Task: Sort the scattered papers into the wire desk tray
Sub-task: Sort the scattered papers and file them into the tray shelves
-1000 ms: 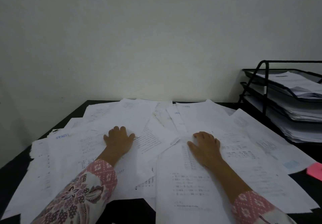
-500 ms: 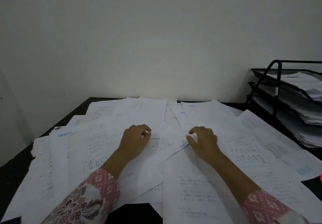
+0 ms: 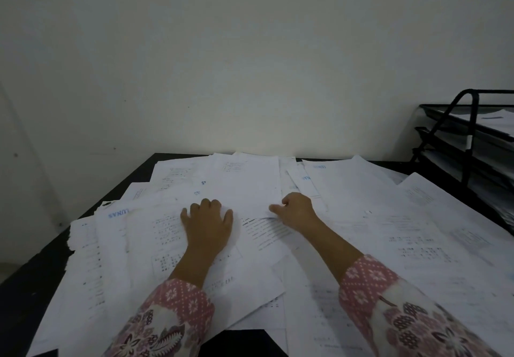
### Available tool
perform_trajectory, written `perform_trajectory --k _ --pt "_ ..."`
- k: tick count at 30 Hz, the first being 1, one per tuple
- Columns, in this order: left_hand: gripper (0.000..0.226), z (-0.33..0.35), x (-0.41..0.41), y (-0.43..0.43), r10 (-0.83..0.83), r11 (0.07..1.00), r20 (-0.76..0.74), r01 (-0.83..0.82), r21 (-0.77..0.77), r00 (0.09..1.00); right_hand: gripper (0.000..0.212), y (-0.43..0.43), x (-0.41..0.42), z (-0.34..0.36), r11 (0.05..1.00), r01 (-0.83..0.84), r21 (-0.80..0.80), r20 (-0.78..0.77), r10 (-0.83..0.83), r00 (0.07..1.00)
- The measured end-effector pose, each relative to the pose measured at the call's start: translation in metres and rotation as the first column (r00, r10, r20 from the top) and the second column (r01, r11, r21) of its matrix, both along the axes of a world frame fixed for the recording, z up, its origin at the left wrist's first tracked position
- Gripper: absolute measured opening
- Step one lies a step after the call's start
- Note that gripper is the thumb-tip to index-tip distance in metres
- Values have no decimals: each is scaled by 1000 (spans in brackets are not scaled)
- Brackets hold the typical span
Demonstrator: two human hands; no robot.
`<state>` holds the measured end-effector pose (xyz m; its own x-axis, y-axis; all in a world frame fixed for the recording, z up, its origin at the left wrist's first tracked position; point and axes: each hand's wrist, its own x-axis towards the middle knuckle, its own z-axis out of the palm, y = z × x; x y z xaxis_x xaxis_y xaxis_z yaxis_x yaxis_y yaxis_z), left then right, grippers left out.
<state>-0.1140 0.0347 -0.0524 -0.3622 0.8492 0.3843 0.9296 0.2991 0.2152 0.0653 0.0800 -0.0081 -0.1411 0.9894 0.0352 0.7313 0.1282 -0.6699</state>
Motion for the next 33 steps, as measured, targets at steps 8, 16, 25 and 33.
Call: perform_trajectory --k 8,16,25,33 --pt "36 -5 -1 4 -121 953 65 98 286 991 34 10 -27 -6 986 135 -97 -45 -140 989" --pt "32 4 -6 -2 -95 936 436 -68 344 895 39 2 -7 13 966 -34 -255 -405 -75 911" --pt "63 36 -30 -15 -53 995 851 -48 91 523 56 -36 25 15 867 -364 -341 -695 28 719" --pt "65 35 -62 -53 216 973 328 -175 -150 920 58 -60 16 20 799 -437 -413 -517 190 835"
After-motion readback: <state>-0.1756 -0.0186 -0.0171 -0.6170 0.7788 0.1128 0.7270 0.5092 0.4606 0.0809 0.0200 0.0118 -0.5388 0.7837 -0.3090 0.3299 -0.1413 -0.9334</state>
